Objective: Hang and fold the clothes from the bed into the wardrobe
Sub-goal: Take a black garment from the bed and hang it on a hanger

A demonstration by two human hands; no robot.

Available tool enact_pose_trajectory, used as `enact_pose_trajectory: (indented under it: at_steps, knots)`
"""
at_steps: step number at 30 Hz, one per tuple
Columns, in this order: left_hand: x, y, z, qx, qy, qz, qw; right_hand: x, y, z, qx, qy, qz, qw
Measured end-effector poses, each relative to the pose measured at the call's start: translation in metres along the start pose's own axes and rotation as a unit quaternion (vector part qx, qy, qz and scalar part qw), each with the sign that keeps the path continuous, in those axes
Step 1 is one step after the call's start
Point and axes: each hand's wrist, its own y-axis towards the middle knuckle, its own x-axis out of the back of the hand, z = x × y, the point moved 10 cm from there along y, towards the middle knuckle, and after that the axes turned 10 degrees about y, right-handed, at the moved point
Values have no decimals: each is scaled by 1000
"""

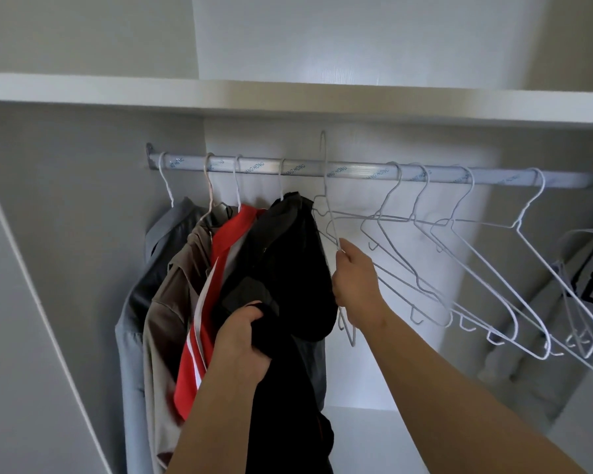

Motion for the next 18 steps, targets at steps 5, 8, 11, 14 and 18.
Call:
enact_pose_trajectory:
  at_steps: [5, 8, 11, 14, 18]
  knots:
    - [-1, -7, -1, -7, 8, 15, 1000, -6, -9, 8, 2, -8, 11, 1000]
    - [2, -9, 1, -16, 20, 18, 999, -3, -28, -6, -11, -16, 7, 1000]
    - [4, -14, 6, -17, 30, 11, 999, 0, -57, -27, -22, -39, 26, 999]
    - [7, -26, 17, -25, 46, 12, 999, 8, -85, -41, -42, -40, 45, 997]
    - [15, -41, 25, -41, 70, 11, 997, 22, -116, -42, -57, -39, 39, 997]
